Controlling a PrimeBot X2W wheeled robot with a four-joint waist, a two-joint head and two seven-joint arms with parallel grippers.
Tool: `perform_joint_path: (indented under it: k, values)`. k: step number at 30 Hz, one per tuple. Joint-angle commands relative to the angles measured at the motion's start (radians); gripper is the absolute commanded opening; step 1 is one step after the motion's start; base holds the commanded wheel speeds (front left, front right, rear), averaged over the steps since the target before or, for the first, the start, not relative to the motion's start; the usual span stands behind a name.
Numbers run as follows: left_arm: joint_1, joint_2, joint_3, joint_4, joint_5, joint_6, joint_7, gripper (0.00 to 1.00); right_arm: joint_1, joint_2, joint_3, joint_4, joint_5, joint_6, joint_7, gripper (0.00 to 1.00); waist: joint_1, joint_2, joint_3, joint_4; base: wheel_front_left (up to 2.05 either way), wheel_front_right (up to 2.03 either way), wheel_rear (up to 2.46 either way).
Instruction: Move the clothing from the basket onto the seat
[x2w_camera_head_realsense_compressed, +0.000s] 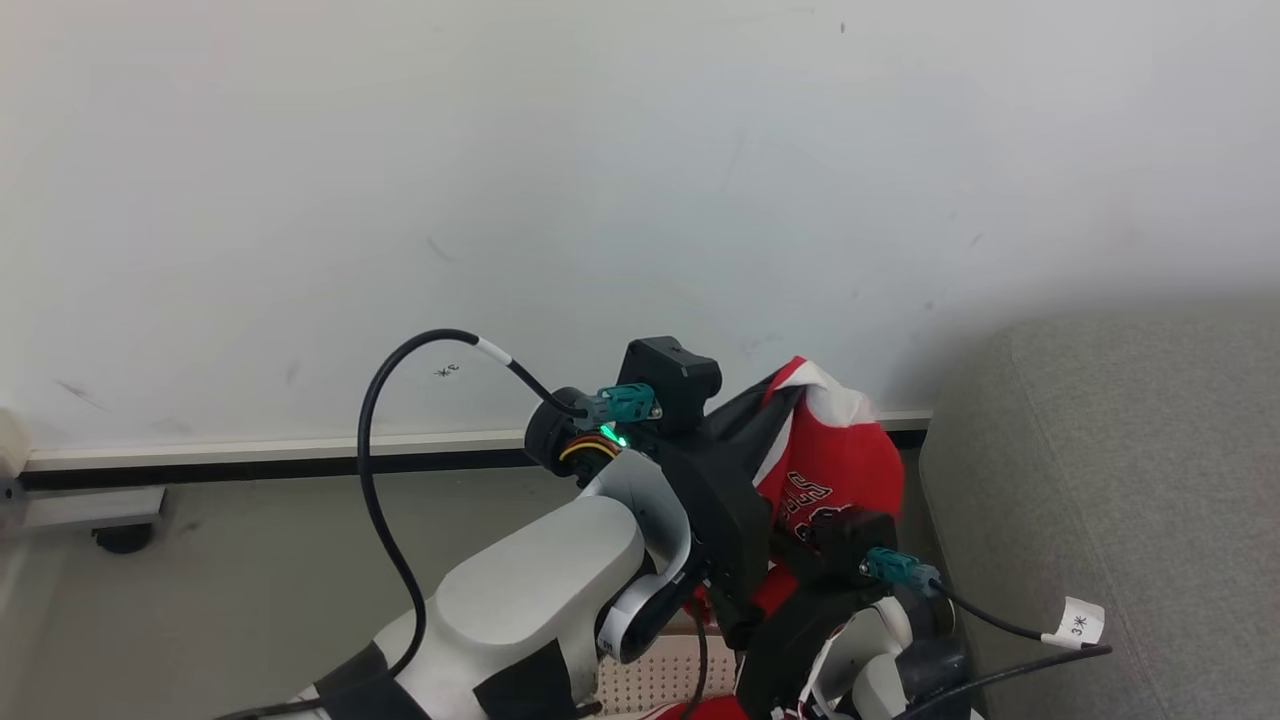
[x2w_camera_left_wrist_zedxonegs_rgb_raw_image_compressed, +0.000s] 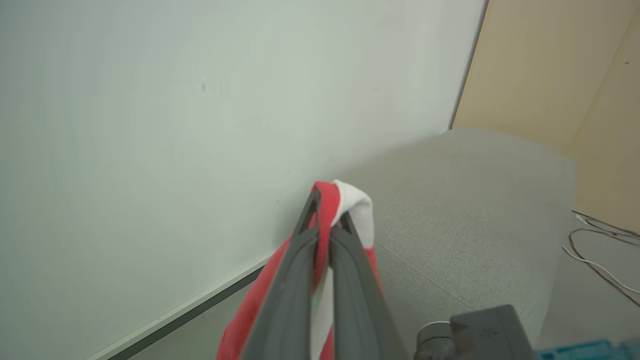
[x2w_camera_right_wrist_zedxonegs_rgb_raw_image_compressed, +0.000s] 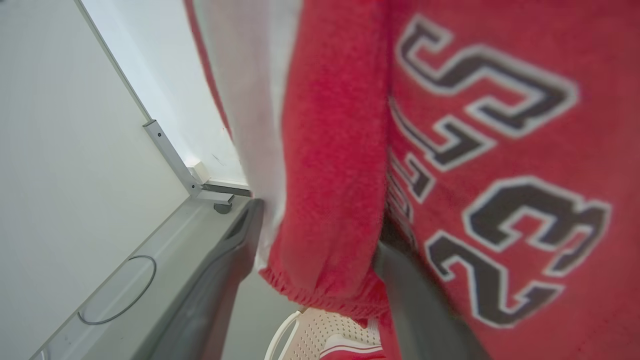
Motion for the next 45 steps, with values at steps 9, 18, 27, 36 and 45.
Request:
perform_joint_path:
  k: [9,18,27,36,45]
  values:
    - [-0.005,0.000,-0.042,-0.059,-0.059,0.030,-0.006,0.00,-0.014,0.000,-0.006,0.048,0.022,0.000,-0.014,0.62,-0.0001,-0.0001,-0.008,-0.002,0.00,0.00,0.00]
    - [-0.012,0.001,-0.064,0.005,-0.034,0.036,-0.057,1.00,-0.013,-0.001,0.008,0.059,0.011,0.000,-0.024,0.00,-0.0001,-0.0001,-0.011,-0.035,0.00,0.00,0.00]
    - [0.055,0.052,-0.068,0.105,-0.052,-0.045,-0.109,1.00,0.024,-0.001,-0.004,0.033,-0.028,0.000,-0.007,0.00,-0.0001,-0.0001,-0.009,-0.068,0.00,0.00,0.00]
    - [0.130,0.133,-0.005,0.121,-0.075,-0.037,-0.154,1.00,0.073,-0.001,-0.109,-0.081,-0.139,0.000,0.025,0.00,-0.0001,-0.0001,0.028,-0.149,0.00,0.00,0.00]
    - [0.239,0.228,0.058,0.031,-0.023,0.028,-0.171,1.00,0.195,-0.001,-0.235,-0.317,-0.266,0.000,0.087,0.00,-0.0001,-0.0001,0.073,-0.300,0.00,0.00,0.00]
